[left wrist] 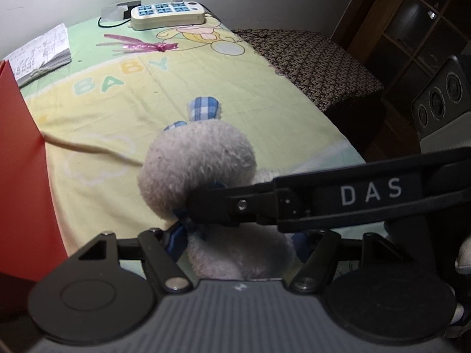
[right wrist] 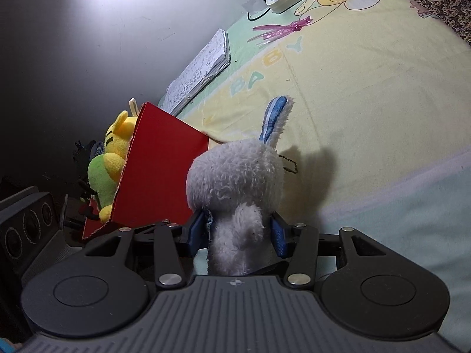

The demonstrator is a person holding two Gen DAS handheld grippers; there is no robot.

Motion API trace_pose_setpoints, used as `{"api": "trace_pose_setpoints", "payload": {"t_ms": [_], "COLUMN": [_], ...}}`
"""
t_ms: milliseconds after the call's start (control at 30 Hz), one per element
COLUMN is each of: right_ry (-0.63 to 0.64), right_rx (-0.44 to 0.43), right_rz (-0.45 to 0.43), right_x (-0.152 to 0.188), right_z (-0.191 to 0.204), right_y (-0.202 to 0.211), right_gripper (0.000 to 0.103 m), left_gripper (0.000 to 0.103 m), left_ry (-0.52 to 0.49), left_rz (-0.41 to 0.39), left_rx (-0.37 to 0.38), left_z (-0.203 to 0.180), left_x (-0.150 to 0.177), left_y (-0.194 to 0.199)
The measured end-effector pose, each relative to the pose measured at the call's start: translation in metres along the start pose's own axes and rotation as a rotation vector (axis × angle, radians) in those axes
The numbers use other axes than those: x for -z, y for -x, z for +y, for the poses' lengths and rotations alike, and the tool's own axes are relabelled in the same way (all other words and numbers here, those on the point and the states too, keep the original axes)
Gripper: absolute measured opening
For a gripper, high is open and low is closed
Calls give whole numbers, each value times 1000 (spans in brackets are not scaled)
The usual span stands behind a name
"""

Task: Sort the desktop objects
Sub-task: 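Lift the white bunny with the right gripper and carry it over the box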

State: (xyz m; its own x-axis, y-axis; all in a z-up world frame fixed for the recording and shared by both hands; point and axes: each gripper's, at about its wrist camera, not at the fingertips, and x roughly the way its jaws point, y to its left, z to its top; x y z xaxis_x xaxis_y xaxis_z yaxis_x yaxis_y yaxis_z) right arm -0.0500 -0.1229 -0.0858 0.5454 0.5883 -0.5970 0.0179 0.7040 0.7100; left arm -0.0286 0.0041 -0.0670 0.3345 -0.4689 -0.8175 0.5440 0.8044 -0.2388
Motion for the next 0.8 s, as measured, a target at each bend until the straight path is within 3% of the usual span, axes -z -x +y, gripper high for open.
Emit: {"api": "trace_pose_setpoints", "payload": {"t_ms": [433, 800], "right_ry": [66, 190], "right_rx": [32, -48], "right_rz": [-41, -165], "right_x": [58, 76], "right_z": [89, 171], "right_y": [9, 19], "right_gripper": [50, 49], "left_gripper": [70, 71], "left_ry": [-173, -200], "left_rz": [-33, -203], "left_rx": [111, 171], "left_z": [33, 72], "left_x": [57, 74], "left_y": [91, 185]}}
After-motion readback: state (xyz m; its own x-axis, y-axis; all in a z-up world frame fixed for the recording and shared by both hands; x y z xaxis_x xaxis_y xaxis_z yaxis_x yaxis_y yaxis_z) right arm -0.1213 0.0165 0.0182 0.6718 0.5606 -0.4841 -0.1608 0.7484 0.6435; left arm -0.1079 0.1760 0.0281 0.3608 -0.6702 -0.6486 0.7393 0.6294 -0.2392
